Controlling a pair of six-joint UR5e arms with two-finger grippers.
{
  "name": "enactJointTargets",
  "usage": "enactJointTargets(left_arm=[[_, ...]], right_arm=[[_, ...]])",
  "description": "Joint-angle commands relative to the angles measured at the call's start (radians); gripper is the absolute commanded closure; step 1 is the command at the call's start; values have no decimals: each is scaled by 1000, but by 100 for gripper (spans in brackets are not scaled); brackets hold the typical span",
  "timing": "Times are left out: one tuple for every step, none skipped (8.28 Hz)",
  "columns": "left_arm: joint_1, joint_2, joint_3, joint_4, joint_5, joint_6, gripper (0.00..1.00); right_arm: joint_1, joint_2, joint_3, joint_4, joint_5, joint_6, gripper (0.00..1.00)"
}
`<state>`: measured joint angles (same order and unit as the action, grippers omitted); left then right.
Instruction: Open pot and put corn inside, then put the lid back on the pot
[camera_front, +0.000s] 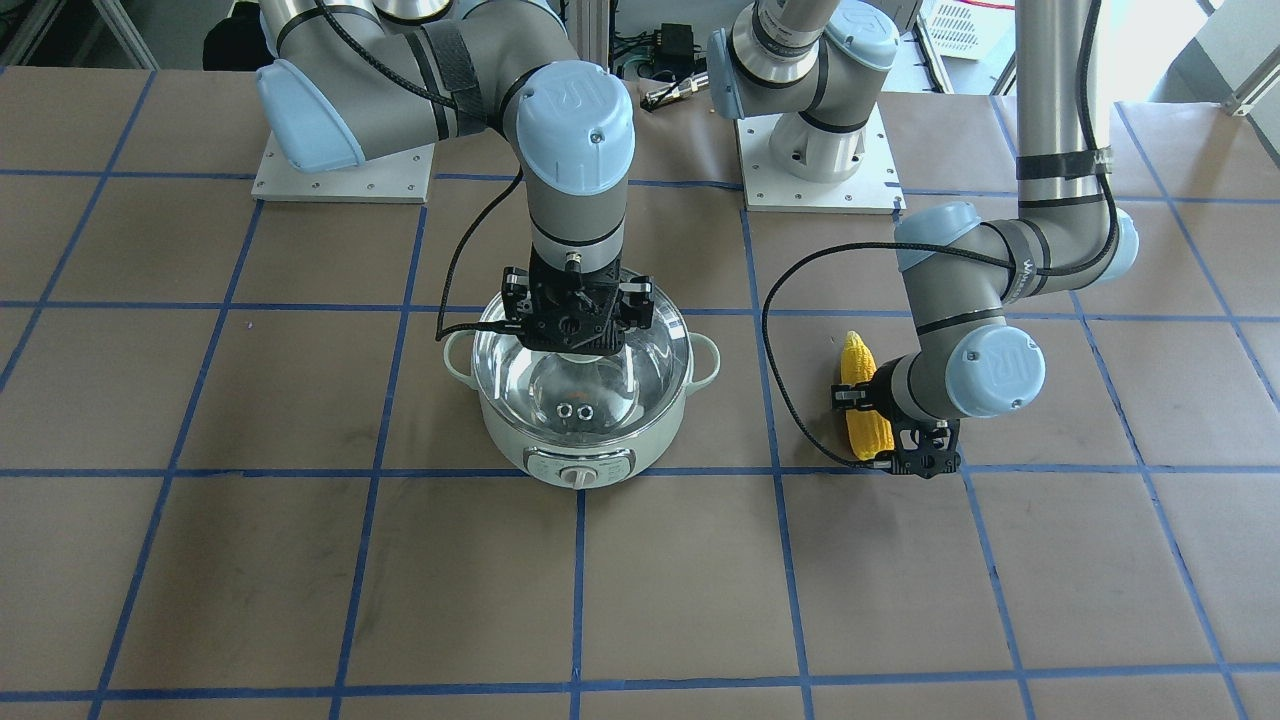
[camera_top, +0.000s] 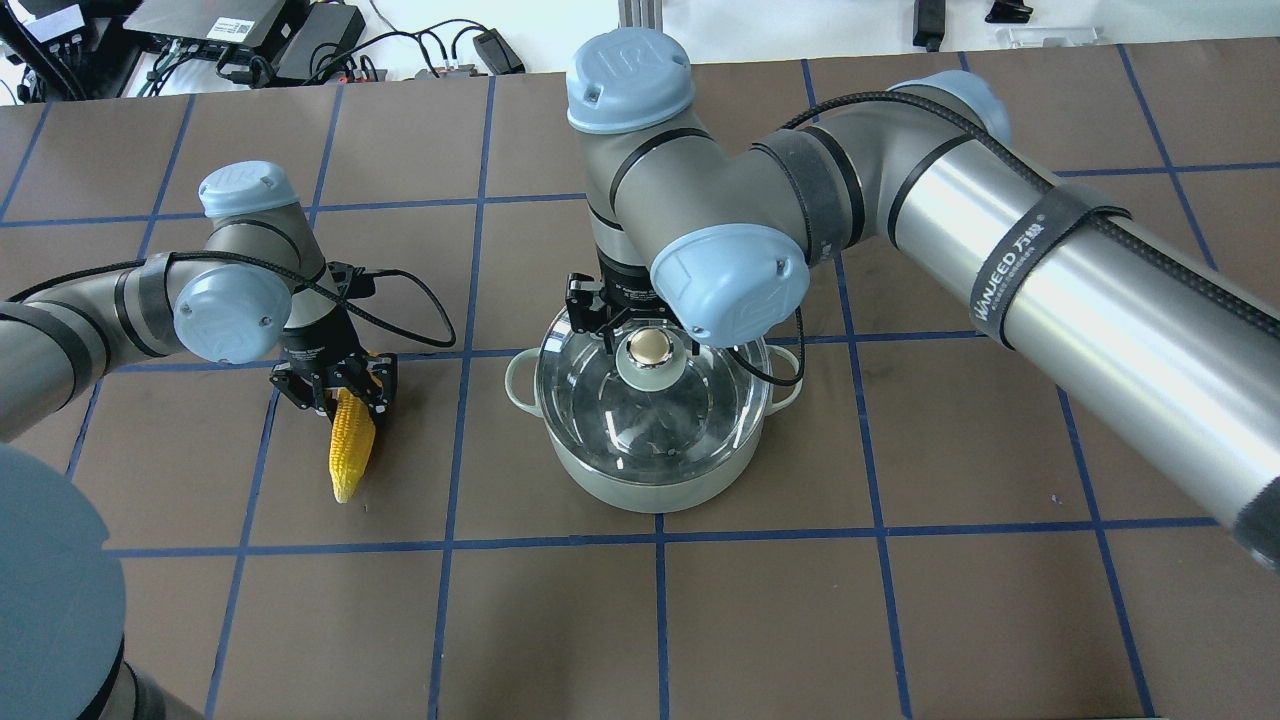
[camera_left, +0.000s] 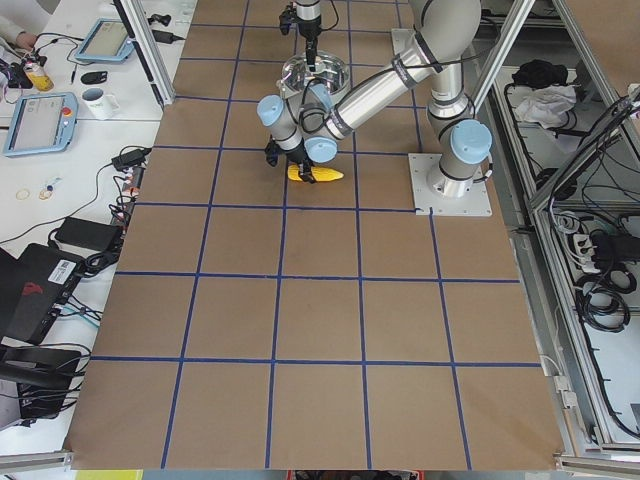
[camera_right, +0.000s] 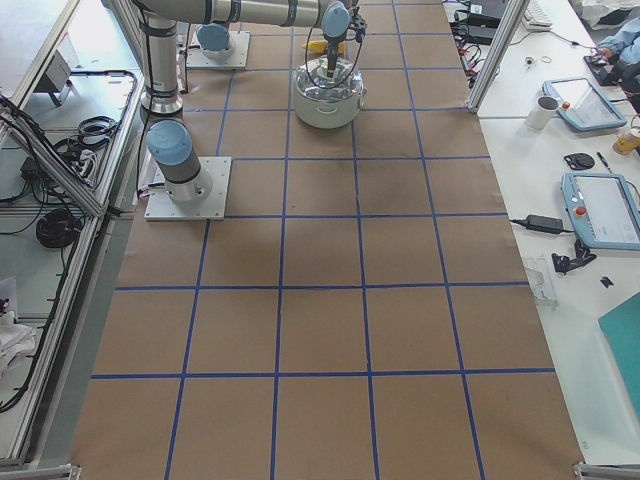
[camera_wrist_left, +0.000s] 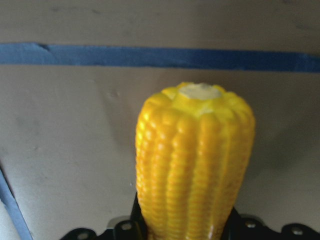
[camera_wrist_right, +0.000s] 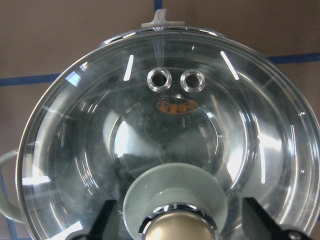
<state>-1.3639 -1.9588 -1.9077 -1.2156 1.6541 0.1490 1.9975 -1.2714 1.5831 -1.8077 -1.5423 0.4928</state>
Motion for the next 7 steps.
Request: enactJointTargets(left_arm=[[-7, 55, 7, 2, 10, -98, 100], [-9, 99, 12, -25, 13, -104, 100], [-9, 147, 42, -35, 29, -108, 100], [-7, 187, 79, -77, 38, -112, 100], [-9, 196, 125, -85, 38, -112, 100], [-10, 205, 169, -88, 38, -112, 100], [-12, 215, 214, -108, 67, -112, 100]], right_arm=[[1, 0, 0, 2, 2, 15, 14], [1, 0, 0, 2, 2, 15, 24], [1, 0, 0, 2, 23, 16, 42], [1, 0, 0, 2, 60, 23, 54], [1, 0, 0, 4, 60, 21, 62], [1, 0, 0, 13, 53, 21, 72], [1, -2, 0, 16, 50, 18, 74]])
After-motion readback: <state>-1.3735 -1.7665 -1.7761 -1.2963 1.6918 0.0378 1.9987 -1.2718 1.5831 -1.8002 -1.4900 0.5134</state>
